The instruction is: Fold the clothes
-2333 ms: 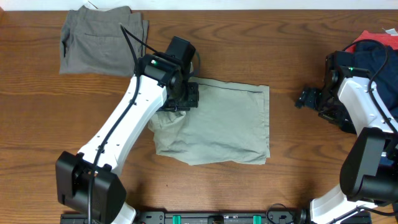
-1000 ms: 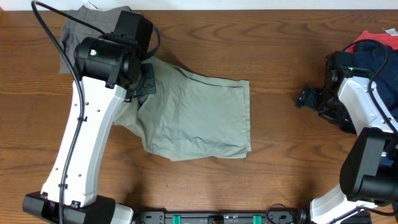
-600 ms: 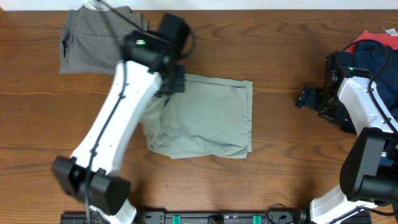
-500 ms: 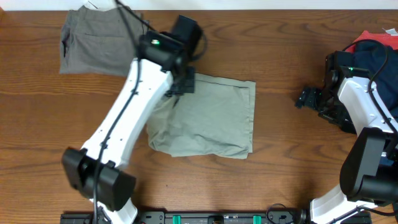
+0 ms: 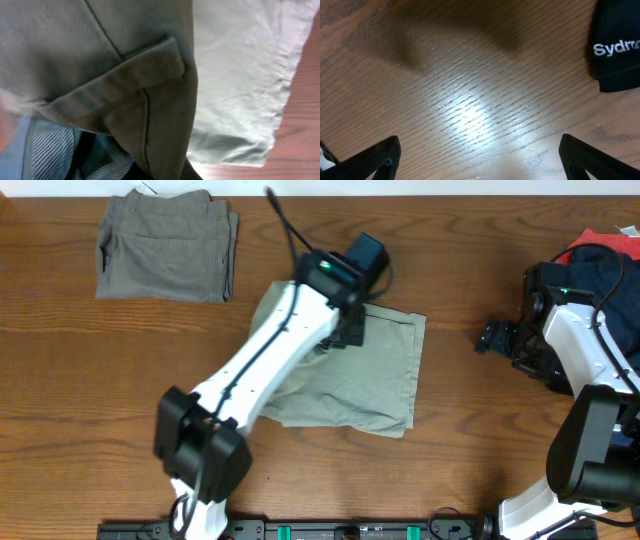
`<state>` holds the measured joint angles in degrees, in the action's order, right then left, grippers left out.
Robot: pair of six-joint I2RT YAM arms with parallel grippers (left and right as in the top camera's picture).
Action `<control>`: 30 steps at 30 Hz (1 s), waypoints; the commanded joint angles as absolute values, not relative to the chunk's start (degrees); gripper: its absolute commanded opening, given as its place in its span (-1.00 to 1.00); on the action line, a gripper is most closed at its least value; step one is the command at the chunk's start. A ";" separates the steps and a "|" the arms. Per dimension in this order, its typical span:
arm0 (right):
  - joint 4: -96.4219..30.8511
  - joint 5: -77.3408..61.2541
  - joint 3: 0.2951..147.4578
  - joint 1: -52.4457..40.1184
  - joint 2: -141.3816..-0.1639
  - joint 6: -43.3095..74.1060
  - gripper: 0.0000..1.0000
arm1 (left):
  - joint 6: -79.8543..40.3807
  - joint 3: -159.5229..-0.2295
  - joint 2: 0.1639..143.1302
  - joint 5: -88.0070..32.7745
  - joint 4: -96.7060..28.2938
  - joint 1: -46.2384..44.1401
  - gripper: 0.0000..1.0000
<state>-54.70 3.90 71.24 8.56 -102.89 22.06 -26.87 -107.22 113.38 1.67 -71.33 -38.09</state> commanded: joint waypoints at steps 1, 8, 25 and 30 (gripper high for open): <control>-54.65 4.49 71.83 8.71 -101.78 22.04 0.98 | -29.06 -106.98 117.01 -2.87 -69.38 -40.88 -0.88; -54.65 4.49 71.83 8.71 -101.78 22.04 0.98 | -31.42 -106.98 122.52 -4.14 -63.75 -45.23 -0.88; -54.65 4.49 71.83 8.71 -101.78 22.04 0.98 | -29.26 -109.36 124.01 -4.12 -65.23 -47.44 0.38; -54.65 4.49 71.83 8.71 -101.78 22.04 0.99 | -27.57 -110.96 119.46 -4.12 -67.24 -47.37 0.39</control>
<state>-54.70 3.90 71.24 8.56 -102.89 22.06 -29.91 -108.66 124.14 -4.34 -66.72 -47.46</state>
